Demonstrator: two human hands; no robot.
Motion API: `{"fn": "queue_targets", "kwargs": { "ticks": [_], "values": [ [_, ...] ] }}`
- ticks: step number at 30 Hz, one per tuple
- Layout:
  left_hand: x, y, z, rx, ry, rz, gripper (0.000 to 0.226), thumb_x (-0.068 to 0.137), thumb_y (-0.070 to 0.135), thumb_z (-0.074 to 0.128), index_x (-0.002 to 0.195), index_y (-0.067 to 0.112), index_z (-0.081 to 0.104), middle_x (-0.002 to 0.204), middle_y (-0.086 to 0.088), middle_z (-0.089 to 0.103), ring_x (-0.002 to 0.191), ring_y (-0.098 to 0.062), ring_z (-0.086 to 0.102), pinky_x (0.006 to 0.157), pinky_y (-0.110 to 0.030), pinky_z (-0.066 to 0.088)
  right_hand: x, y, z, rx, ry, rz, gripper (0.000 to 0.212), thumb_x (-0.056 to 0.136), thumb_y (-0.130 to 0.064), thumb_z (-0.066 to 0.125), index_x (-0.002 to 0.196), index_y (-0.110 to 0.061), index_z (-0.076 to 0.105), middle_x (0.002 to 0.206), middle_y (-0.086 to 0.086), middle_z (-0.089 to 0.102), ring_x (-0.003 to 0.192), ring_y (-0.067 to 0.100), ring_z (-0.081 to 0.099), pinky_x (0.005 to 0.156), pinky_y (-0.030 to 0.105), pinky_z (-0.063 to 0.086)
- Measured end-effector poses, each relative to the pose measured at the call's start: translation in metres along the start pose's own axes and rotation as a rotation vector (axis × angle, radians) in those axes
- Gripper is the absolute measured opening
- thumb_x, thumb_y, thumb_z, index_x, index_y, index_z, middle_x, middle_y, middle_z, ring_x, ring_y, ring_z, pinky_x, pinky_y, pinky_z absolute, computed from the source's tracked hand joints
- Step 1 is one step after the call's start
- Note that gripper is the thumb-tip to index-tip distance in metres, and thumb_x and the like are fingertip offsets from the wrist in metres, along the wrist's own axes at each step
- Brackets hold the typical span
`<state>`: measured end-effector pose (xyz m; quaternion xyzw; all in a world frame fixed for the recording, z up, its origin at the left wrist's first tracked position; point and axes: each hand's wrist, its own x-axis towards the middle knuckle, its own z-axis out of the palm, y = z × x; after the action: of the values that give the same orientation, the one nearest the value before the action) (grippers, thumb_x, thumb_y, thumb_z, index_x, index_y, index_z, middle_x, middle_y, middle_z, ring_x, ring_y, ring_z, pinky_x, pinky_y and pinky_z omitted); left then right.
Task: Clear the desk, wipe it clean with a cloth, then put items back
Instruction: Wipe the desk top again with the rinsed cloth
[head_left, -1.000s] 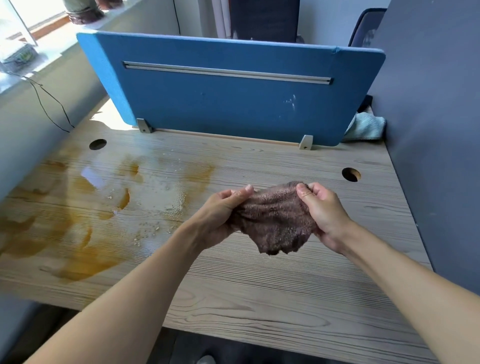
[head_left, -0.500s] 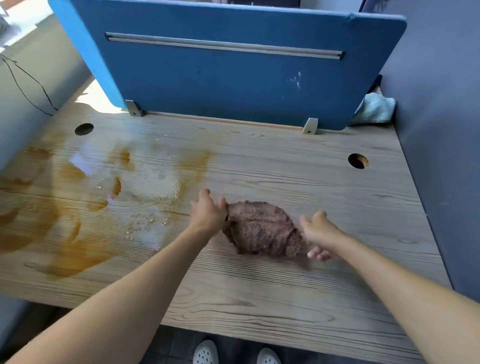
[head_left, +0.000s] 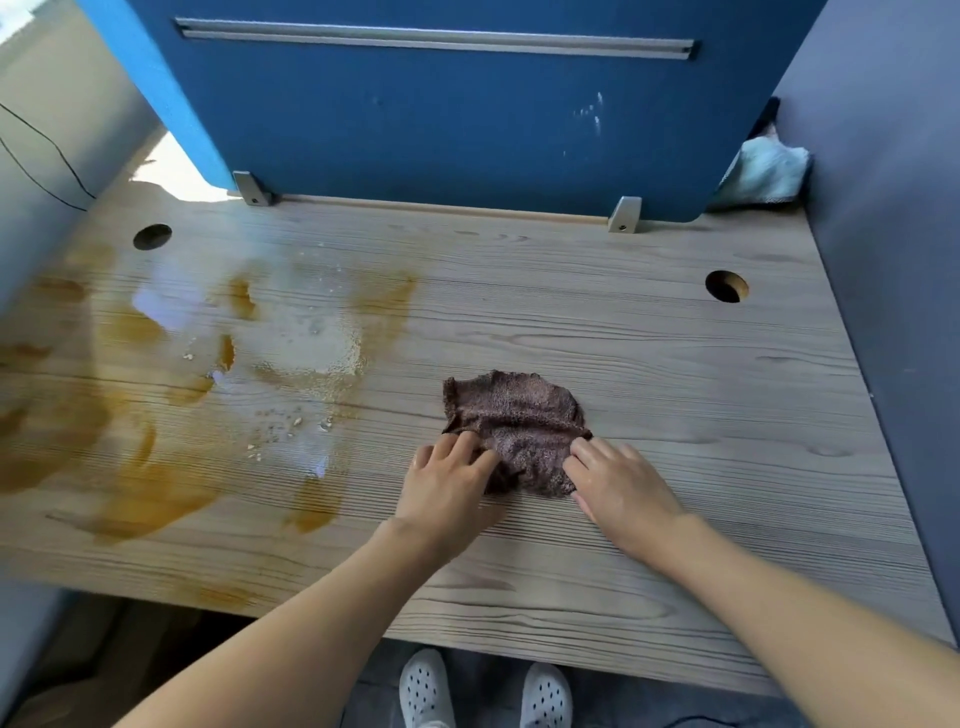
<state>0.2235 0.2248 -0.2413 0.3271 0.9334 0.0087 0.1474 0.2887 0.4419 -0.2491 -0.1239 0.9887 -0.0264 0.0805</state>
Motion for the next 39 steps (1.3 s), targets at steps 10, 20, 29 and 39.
{"fn": "queue_targets", "kwargs": {
  "ticks": [10, 20, 29, 39],
  "values": [
    [0.009, -0.010, -0.026, -0.227, 0.147, -0.143, 0.017, 0.089, 0.009, 0.050, 0.092, 0.014, 0.066, 0.090, -0.007, 0.071, 0.079, -0.029, 0.064, 0.077, -0.038, 0.050, 0.021, 0.009, -0.037, 0.635, 0.200, 0.484, 0.014, 0.098, -0.008, 0.047, 0.103, -0.011, 0.060, 0.073, -0.002, 0.053, 0.067, 0.019, 0.047, 0.058, 0.030, 0.026],
    [0.052, -0.012, -0.144, -0.952, 0.326, -0.221, 0.032, 0.090, 0.013, 0.042, 0.059, 0.003, 0.045, 0.053, 0.000, 0.040, 0.052, -0.016, 0.035, 0.053, -0.028, 0.028, 0.052, 0.039, -0.119, 0.688, 0.562, 0.454, 0.017, 0.099, -0.004, 0.044, 0.099, -0.012, 0.059, 0.080, -0.006, 0.053, 0.071, 0.012, 0.046, 0.059, 0.023, 0.030],
    [0.058, -0.016, -0.149, -0.687, 0.269, -0.129, 0.036, 0.087, -0.007, 0.045, 0.106, 0.006, 0.074, 0.096, -0.008, 0.071, 0.090, -0.022, 0.065, 0.074, -0.027, 0.050, 0.045, 0.047, -0.135, 0.807, 0.560, 0.537, 0.018, 0.102, -0.006, 0.037, 0.101, -0.012, 0.054, 0.067, 0.006, 0.062, 0.059, 0.025, 0.067, 0.052, 0.034, 0.054],
    [0.051, -0.016, -0.141, -0.606, 0.455, -0.072, 0.023, 0.088, 0.001, 0.063, 0.102, 0.014, 0.076, 0.085, 0.009, 0.068, 0.074, -0.005, 0.061, 0.068, -0.008, 0.046, 0.025, 0.052, -0.119, 0.691, 0.594, 0.530, 0.017, 0.100, -0.007, 0.041, 0.097, -0.014, 0.055, 0.088, 0.009, 0.066, 0.083, 0.028, 0.064, 0.072, 0.040, 0.053]
  ]
}}
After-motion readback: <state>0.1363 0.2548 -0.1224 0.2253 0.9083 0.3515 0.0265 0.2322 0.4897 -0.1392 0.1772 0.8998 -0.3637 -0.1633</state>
